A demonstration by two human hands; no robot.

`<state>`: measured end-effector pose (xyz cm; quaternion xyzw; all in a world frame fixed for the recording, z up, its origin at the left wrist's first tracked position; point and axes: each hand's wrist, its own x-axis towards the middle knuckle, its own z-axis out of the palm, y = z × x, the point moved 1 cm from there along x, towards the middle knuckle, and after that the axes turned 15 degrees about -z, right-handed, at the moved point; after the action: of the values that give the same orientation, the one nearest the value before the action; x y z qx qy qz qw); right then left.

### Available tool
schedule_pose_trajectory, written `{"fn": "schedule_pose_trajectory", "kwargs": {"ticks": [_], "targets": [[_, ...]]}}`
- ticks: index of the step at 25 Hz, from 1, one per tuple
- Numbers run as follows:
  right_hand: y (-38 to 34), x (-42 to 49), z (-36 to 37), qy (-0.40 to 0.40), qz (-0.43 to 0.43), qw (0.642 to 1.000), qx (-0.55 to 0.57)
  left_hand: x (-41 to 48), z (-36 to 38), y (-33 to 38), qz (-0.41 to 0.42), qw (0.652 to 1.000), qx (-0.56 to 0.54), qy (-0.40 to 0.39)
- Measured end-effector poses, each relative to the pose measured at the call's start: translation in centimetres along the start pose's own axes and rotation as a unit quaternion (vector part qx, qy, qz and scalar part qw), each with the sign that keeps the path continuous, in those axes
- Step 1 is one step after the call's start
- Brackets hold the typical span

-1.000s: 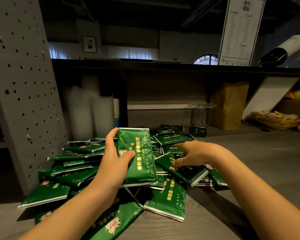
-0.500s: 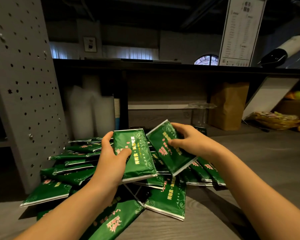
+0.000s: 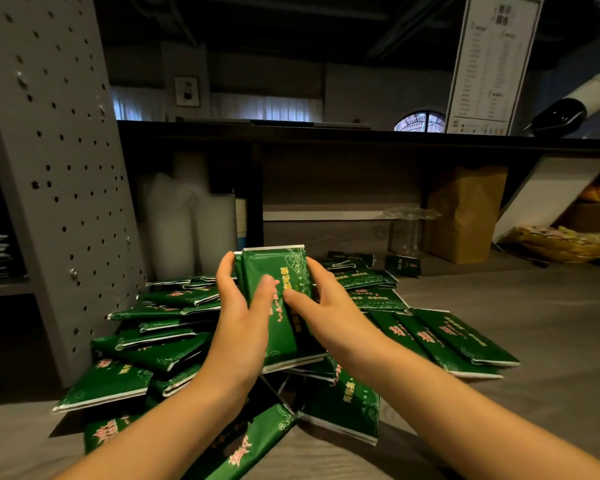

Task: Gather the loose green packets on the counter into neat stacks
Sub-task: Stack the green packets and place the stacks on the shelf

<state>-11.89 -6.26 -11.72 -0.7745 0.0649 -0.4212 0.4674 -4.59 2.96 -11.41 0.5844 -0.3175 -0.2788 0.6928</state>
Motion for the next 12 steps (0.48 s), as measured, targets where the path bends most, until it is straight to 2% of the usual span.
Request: {"fn": "schedule_pose_trajectory", "kwargs": {"ticks": [4,5,6,7,9,10,12], "targets": [[-0.7,0.4,-0.7,-0.027,0.024,0.999,0.023,0.1,0.0,-0.3,0.009,0.999,0.051,-0.010],[-0.8,0.8,-1.8,-0.030,0.025,0.999,-0.021,0.0,0.0,-0.4,0.006,0.998,0.055,-0.014],[-0.9,1.3,-3.2,-0.036,0.025,0.991,-0.127,0.0,0.0,-0.4,0.004,0.998,0.059,-0.018],[-0.6,1.6,-4.7,-0.053,0.030,0.961,-0.270,0.0,0.0,-0.5,0.002,0.998,0.064,-0.022],[0.1,1.6,-7.5,-0.126,0.083,0.845,-0.514,-0.3,0.2,-0.6,-0.003,0.997,0.074,-0.033],[0.5,1.6,-8.6,-0.158,0.130,0.792,-0.576,-0.4,0.3,-0.6,-0.008,0.996,0.074,-0.039],[1.0,1.2,-10.5,-0.202,0.227,0.721,-0.623,-0.4,0.3,-0.7,-0.018,0.996,0.073,-0.049]]}}
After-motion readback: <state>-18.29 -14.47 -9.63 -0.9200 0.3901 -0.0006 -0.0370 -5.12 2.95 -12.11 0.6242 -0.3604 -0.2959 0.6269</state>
